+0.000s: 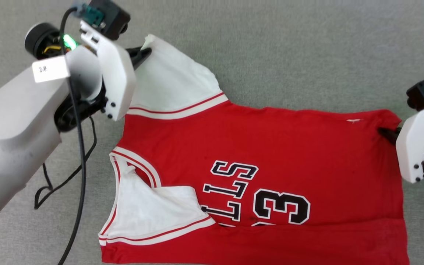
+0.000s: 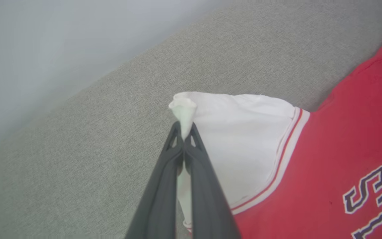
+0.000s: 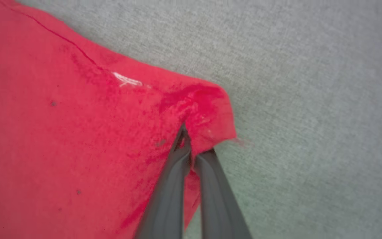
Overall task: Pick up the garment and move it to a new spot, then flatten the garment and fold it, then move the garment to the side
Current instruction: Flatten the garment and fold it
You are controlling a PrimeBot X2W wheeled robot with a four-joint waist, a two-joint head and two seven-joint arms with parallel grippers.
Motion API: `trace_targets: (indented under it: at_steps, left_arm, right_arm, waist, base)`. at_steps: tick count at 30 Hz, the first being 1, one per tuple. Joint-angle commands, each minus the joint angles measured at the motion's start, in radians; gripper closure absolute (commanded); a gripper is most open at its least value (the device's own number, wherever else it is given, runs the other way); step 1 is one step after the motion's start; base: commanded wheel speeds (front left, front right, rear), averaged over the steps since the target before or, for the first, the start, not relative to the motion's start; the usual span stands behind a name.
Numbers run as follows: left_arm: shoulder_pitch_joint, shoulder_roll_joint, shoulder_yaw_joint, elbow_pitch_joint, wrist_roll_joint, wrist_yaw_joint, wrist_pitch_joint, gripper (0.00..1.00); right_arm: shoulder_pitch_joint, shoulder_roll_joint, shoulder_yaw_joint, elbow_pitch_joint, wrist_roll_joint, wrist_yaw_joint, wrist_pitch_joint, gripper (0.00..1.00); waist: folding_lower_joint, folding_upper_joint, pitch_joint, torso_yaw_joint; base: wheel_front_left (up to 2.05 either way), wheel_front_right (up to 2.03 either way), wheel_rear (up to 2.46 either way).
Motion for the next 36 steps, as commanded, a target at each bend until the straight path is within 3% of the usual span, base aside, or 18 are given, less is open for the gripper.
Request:
trace_targets:
  at_steps: [1, 9, 25, 31, 36]
  left_arm:
    - [0.030, 0.018, -0.002, -0.007, -0.006, 0.000, -0.020, 1.00]
    - [0.131, 0.096, -0.006, -0.106, -0.022, 0.040, -0.054, 1.00]
    - [0.452, 0.314, -0.056, -0.438, -0.103, 0.218, -0.088, 1.00]
    - [0.572, 0.352, -0.079, -0.498, -0.147, 0.261, -0.115, 1.00]
    - [0.641, 0.343, -0.095, -0.502, -0.167, 0.276, -0.138, 1.00]
  right_arm:
    - [0.034, -0.004, -0.001, -0.020, 0.015, -0.001, -0.039, 1.00]
    - [0.143, -0.031, -0.037, -0.084, 0.040, -0.001, -0.126, 1.00]
    - [0.465, -0.025, -0.163, -0.232, 0.060, -0.001, -0.142, 1.00]
    - [0.574, -0.015, -0.205, -0.269, 0.067, -0.001, -0.122, 1.00]
    - [0.644, -0.004, -0.229, -0.289, 0.065, -0.001, -0.105, 1.00]
  waist:
    - [0.0000, 0.0000, -0.048, -0.009]
    - [0.0000, 0.0000, -0.135, -0.017]
    - [0.0000, 0.0000, -0.273, -0.018]
    - [0.0000, 0.0000, -0.284, -0.011]
    - [0.0000, 0.0000, -0.271, -0.005]
  base:
    - [0.00, 0.00, 0.00]
    - [0.00, 0.00, 0.00]
    - [0.00, 0.00, 0.00]
    - [0.00, 0.00, 0.00]
    - [0.00, 0.00, 0.00]
